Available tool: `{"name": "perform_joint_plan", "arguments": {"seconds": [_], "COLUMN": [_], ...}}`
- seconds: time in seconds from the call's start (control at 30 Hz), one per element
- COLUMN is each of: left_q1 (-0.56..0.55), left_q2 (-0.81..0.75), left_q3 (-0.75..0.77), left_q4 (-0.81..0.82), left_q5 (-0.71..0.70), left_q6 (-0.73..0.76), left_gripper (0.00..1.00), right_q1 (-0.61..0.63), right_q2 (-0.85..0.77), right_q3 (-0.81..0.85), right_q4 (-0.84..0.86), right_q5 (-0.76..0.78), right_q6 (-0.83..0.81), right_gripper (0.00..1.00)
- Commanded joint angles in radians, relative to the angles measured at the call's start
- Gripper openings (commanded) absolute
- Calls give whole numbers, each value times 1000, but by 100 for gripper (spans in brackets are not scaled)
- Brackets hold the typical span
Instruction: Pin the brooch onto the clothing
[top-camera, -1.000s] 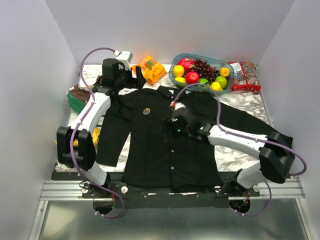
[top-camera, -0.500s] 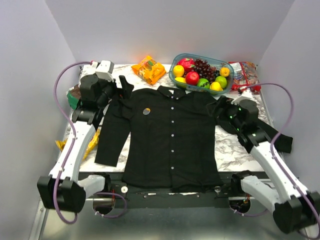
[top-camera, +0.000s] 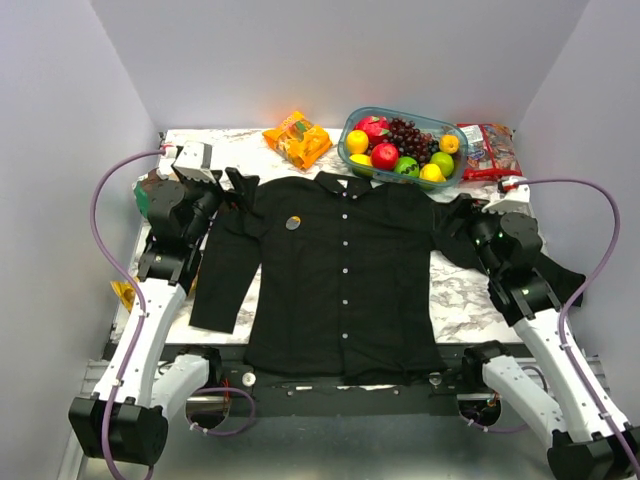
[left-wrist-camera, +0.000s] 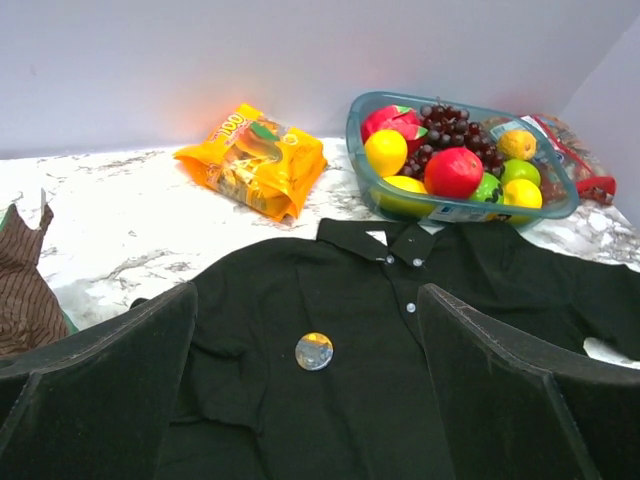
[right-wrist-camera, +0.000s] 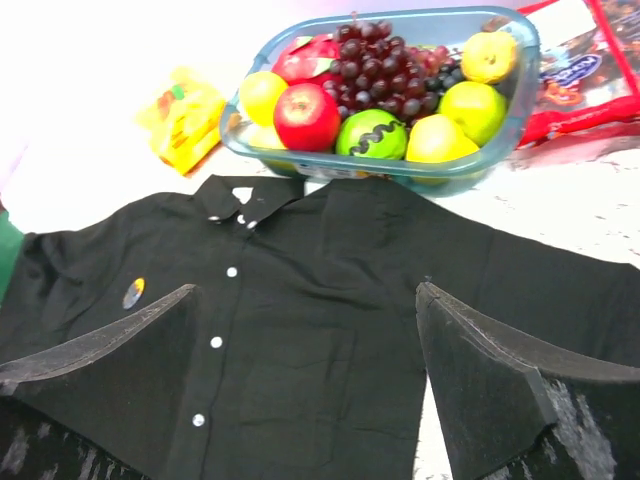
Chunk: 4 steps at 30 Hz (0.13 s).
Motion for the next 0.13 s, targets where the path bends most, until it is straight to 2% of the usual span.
{"name": "perform_joint_plan", "arguments": {"seconds": [0.0, 0.1], "left_q1": [-4, -4], "left_q2": [-31, -38], "left_q3": [5, -9], "left_q4": [34, 55], "left_q5": [-9, -7], "left_q6": [9, -1], "left_gripper": [99, 99], "right_q1": [-4, -6], "right_q2": [-9, -15], "right_q3": [32, 30], "right_q4": [-27, -26], "right_q5": [66, 72], "right_q6": [-29, -22], "right_gripper": [95, 95]}}
